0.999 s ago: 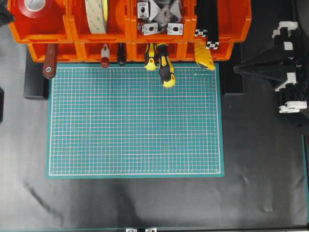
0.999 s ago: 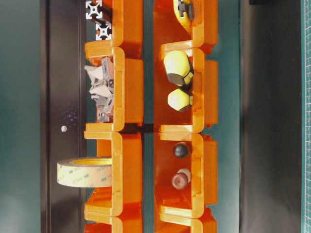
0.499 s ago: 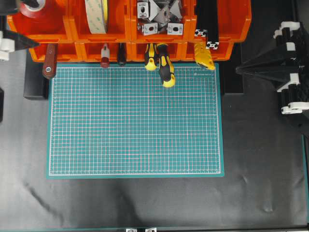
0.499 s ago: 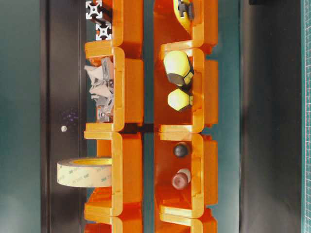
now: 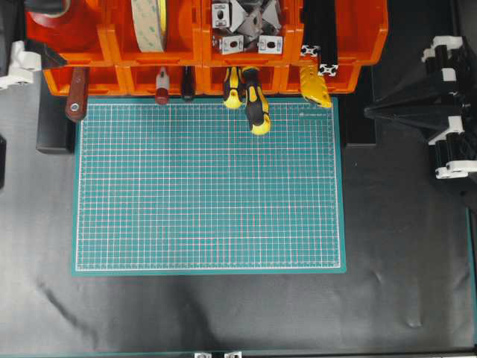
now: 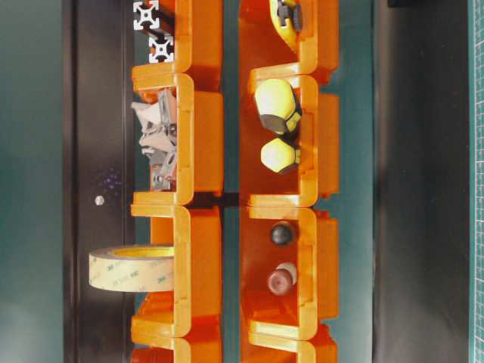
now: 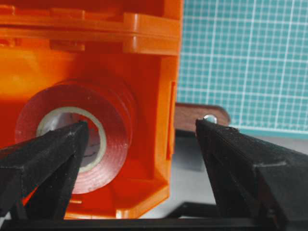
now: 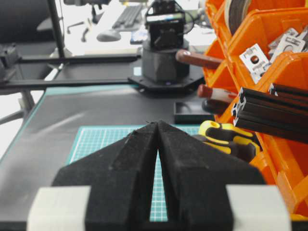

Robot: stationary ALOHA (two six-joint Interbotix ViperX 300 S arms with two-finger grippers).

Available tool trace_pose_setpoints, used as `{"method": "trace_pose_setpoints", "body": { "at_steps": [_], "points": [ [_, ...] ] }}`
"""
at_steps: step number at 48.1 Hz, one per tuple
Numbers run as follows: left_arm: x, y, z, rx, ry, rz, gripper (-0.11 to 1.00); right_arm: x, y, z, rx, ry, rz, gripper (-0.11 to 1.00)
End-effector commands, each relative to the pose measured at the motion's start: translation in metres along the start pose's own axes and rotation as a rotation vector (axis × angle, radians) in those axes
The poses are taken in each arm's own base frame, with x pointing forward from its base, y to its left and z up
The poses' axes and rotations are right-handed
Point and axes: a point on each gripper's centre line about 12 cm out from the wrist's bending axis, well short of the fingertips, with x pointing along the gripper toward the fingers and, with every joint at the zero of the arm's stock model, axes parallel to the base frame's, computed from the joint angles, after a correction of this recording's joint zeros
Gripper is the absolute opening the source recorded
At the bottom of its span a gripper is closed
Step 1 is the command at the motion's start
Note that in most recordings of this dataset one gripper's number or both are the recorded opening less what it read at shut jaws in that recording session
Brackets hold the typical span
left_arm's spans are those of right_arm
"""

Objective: Pick vinyl tape from container rack with left arm.
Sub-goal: 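Move the left gripper into the top-left bin toward the red tape roll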

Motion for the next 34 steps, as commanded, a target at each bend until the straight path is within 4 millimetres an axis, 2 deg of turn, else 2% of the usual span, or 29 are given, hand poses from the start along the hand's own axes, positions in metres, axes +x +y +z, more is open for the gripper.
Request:
{"method": "trace_pose_setpoints", "body": {
  "at_steps": [1,15,21,26,34],
  "points": [
    [-0.003,0.002,0.000,-0.007,-0.010,0.009,0.86,0.002,0.001,0.012,0.000,-0.035,0.007,0.00],
    [-0.003,0.003,0.000,-0.010,-0.012,0.009,0.85,0.000,0.002,0.014,0.000,-0.047,0.011,0.00],
    [-0.003,0.007,-0.001,-0.016,-0.009,0.016,0.79,-0.001,0.003,0.014,0.000,-0.049,0.013,0.00],
    [-0.003,0.012,-0.001,-0.027,-0.014,0.025,0.67,-0.001,0.003,0.014,0.000,-0.047,0.013,0.00],
    [-0.004,0.015,0.001,-0.022,-0.037,0.036,0.30,-0.001,0.003,0.014,0.000,-0.049,0.013,0.00]
  ]
}}
